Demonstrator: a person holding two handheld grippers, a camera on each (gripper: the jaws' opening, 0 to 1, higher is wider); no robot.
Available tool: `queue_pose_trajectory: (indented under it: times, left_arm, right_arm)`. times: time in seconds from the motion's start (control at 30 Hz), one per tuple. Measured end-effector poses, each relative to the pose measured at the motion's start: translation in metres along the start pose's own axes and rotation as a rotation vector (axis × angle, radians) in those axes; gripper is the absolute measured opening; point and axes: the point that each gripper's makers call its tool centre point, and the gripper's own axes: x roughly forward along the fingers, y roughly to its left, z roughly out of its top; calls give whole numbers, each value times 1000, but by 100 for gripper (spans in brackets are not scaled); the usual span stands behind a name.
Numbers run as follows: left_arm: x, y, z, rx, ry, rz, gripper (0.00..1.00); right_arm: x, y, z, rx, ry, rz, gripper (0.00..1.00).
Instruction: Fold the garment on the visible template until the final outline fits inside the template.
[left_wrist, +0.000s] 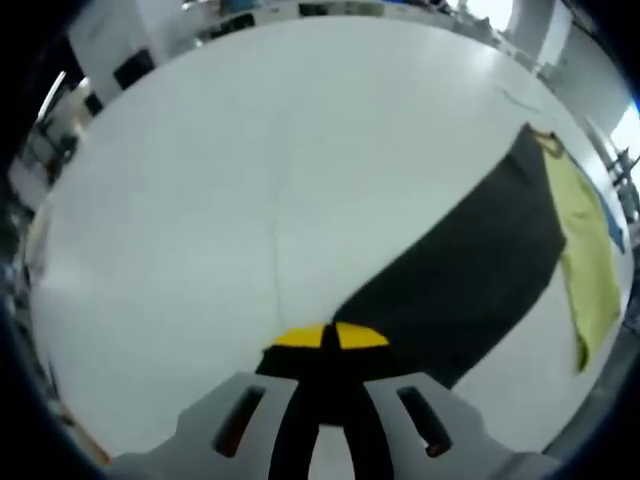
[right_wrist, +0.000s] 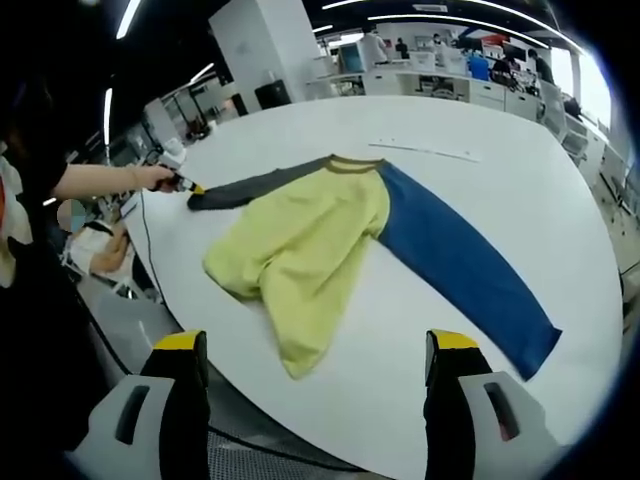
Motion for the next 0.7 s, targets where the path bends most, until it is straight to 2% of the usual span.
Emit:
queue_pose_trajectory:
  times: [0.33, 0.57, 0.7]
  left_arm:
    - [1, 2, 0, -7, 5, 12, 1]
    - [-4, 4, -5, 2, 19, 25, 14]
    - [-9, 2, -12, -7, 22, 23, 17]
  right_arm:
    - [-4, -1, -3, 5, 0, -5, 90]
    - [-7, 0, -3, 4, -3, -10, 90]
    - [-6, 1, -3, 3, -7, -8, 90]
